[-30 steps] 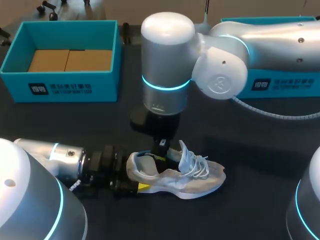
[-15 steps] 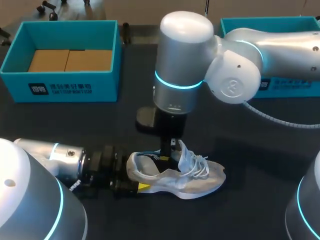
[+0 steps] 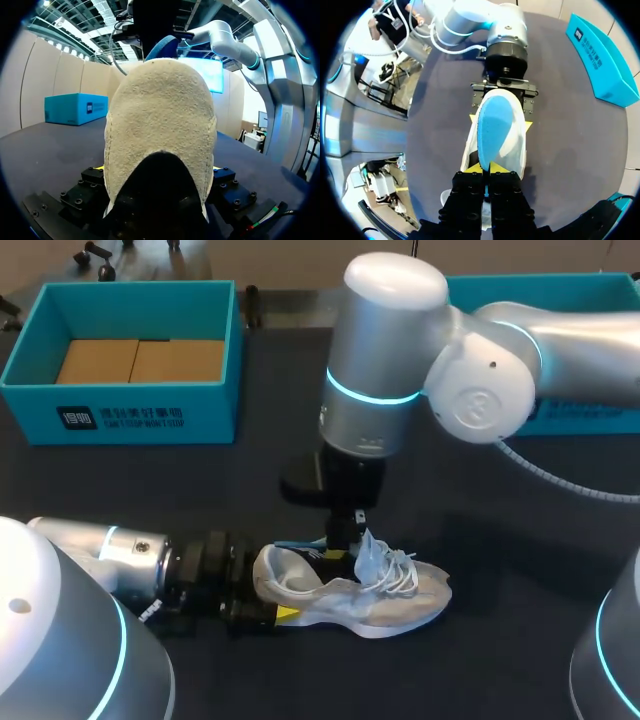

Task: Take the shoe out of the shoebox, open the shoe tongue, remove and reinsert the insole, then place the shoe into the shoebox

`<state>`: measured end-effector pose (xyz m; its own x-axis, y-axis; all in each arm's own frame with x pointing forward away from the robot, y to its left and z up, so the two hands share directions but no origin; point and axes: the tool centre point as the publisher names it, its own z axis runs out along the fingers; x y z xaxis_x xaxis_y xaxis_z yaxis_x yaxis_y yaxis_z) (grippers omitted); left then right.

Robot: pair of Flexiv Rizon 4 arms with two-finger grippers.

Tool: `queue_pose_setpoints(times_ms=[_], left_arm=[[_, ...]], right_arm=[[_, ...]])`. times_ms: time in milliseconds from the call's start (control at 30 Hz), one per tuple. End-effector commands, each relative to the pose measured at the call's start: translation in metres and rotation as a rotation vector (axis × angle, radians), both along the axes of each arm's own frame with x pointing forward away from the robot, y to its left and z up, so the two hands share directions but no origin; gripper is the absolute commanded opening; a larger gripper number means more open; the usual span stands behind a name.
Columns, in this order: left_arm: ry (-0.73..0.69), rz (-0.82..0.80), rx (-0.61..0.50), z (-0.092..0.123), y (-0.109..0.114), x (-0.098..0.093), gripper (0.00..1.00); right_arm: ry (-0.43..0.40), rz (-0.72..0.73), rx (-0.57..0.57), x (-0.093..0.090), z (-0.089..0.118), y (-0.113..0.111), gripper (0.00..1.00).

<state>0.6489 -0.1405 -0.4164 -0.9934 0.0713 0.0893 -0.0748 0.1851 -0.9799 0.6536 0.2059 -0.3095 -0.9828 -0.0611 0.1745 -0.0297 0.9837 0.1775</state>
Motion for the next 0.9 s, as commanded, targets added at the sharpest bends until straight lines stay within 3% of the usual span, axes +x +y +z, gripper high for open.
queue_pose_setpoints(times_ms=[33,300,467,633,900], left_arm=[[-0.001,0.002,0.002,0.0,0.0,-0.001,0.0],[-0.001,0.002,0.002,0.0,0.0,-0.001,0.0],[-0.001,0.002,0.002,0.0,0.0,-0.001,0.0],[-0.001,0.002,0.002,0.0,0.0,-0.001,0.0],[-0.001,0.002,0.002,0.0,0.0,-0.001,0.0]], right_arm=[[0.001,0.001,-0.009,0.0,-0.001,0.003,0.0],[0.02,0.024,0.021,0.0,-0.001,0.005,0.0],[0.143,0.165,0.121,0.002,-0.005,0.018,0.0],[0.252,0.276,0.137,0.007,-0.015,0.03,0.0],[0.308,0.364,0.145,0.01,-0.022,0.042,0.0]])
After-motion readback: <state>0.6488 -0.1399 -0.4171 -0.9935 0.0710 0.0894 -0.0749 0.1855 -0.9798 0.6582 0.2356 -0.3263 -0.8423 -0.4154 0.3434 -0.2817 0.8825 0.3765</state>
